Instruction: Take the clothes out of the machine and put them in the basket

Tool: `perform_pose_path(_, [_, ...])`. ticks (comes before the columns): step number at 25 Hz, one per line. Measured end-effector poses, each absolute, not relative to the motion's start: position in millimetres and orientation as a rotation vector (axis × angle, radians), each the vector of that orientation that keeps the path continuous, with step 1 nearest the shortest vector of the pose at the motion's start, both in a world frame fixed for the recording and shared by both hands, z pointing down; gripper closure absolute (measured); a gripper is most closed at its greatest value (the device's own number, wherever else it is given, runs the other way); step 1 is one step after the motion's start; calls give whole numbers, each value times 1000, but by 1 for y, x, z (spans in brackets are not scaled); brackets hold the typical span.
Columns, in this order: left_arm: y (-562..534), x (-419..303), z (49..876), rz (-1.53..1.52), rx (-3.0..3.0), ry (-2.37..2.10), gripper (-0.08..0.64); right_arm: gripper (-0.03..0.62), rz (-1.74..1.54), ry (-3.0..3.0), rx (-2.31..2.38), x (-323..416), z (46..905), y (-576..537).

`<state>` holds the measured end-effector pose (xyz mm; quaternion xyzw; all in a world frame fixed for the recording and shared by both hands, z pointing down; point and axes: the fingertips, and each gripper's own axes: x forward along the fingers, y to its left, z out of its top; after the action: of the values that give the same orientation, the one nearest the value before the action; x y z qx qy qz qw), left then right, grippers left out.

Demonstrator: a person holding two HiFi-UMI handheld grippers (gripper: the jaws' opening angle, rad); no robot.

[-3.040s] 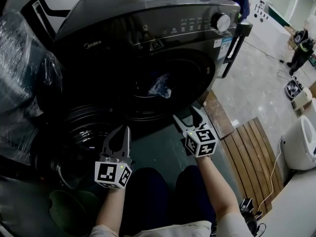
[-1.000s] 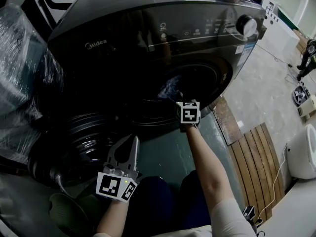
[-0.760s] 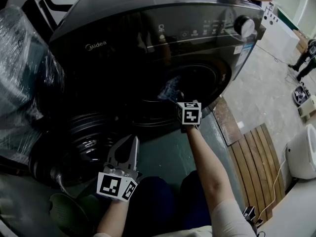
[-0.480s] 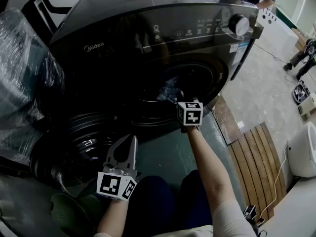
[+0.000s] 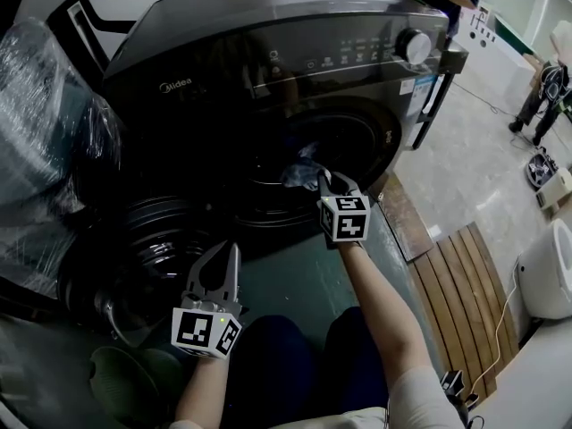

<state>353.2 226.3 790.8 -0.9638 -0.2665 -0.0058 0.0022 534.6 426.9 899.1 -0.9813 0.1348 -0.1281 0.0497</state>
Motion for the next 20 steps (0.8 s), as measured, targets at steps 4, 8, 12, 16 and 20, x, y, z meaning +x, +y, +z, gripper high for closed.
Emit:
perform_pose_path(4, [227,346,784,0,-2999,-837,540,561,-332,443,-3023,516,876,428])
perform_pose_path(8, [231,336,776,25,-2978,-847,540,561,-260,468,-3007,491,850,431])
perform_pose_path(12, [237,328,769,43,-2971,-854,540,561,-180,500,-3010,467,821,434])
perform_pose_path(16, [243,320,762,58,-2958,-864,540,561,-102,525,-2978,438,796,443])
perform_pose_path(20, [239,312,754,73,-2954,-847,540,561,-31,535,-2963,404,778,452])
